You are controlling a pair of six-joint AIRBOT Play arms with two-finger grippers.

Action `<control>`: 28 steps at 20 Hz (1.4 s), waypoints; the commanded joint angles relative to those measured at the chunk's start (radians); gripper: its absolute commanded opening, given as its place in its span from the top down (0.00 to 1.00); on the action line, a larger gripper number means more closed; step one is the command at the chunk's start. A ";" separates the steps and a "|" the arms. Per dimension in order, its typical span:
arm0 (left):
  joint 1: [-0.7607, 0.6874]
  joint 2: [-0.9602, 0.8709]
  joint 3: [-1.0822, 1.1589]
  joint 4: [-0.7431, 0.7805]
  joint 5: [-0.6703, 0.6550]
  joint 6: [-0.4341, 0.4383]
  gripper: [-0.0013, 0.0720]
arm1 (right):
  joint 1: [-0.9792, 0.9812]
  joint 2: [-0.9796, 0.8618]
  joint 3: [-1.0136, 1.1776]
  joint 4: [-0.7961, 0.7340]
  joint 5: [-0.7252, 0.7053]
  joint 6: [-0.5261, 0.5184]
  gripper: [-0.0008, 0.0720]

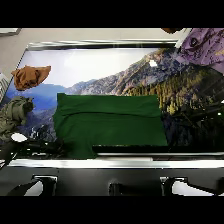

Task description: Fold the clothes and pants, and hang the long-sleeved shirts on hangers.

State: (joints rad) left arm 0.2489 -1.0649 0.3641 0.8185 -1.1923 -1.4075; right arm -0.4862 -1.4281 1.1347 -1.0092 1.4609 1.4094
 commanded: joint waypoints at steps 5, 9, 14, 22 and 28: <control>-0.043 -0.037 0.007 -0.015 -0.004 -0.006 0.96 | -0.003 -0.010 -0.072 -0.154 -0.024 0.002 0.25; -0.043 -0.035 0.017 -0.015 -0.008 -0.006 0.96 | -0.003 -0.022 -0.218 -0.150 -0.058 -0.047 0.25; -0.043 -0.035 0.024 -0.015 -0.022 -0.006 0.96 | -0.002 -0.022 -0.325 -0.079 -0.066 -0.098 0.25; -0.040 -0.035 0.026 -0.006 -0.023 -0.008 0.96 | -0.002 -0.019 -0.369 -0.021 -0.078 -0.135 0.92; 0.069 0.100 0.192 0.298 -0.225 -0.173 0.96 | -0.002 0.119 -0.369 -0.076 -0.034 0.001 0.95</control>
State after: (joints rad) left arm 0.2722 -1.0393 0.4877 0.9707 -1.3148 -1.4982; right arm -0.4885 -1.3727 0.7666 -1.0584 1.3911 1.3430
